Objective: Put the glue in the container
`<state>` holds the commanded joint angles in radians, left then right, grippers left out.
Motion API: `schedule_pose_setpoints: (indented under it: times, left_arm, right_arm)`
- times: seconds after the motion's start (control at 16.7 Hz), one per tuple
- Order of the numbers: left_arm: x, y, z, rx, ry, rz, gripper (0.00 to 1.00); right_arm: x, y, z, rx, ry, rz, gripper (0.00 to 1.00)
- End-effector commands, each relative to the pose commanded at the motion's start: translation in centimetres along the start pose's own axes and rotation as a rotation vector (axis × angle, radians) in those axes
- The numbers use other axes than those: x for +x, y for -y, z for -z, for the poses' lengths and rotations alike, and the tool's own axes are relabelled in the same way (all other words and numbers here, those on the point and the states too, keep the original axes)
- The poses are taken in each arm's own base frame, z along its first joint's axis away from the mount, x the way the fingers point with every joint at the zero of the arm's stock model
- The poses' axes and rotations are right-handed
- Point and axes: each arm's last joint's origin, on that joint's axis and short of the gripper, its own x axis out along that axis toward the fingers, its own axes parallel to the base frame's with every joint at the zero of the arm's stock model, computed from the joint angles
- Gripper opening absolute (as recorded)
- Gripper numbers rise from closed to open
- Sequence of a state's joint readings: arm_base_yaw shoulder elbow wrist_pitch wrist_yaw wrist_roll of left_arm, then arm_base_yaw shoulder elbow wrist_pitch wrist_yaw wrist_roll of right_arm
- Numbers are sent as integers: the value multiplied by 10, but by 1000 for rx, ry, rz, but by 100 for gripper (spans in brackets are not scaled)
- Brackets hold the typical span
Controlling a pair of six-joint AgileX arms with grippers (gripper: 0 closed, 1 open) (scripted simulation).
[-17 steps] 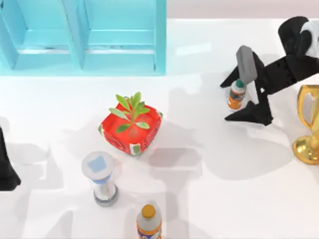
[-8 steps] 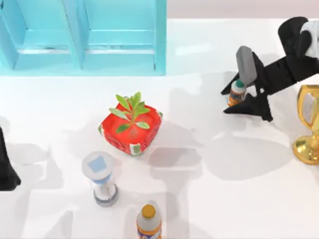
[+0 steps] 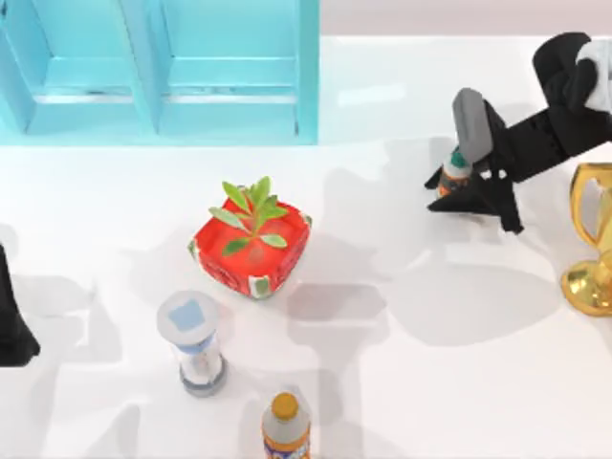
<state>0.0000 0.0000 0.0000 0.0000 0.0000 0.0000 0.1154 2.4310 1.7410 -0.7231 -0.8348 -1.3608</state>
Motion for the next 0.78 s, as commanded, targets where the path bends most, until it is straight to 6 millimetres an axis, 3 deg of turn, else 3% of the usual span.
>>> schedule_pose_setpoints:
  times: [0.42, 0.78]
  left_arm:
    - [0, 0, 0, 0, 0, 0, 100]
    - [0, 0, 0, 0, 0, 0, 100]
  right_arm:
    - [-2, 1, 0, 2, 0, 4, 0]
    - [-32, 5, -31, 8, 1, 9, 0]
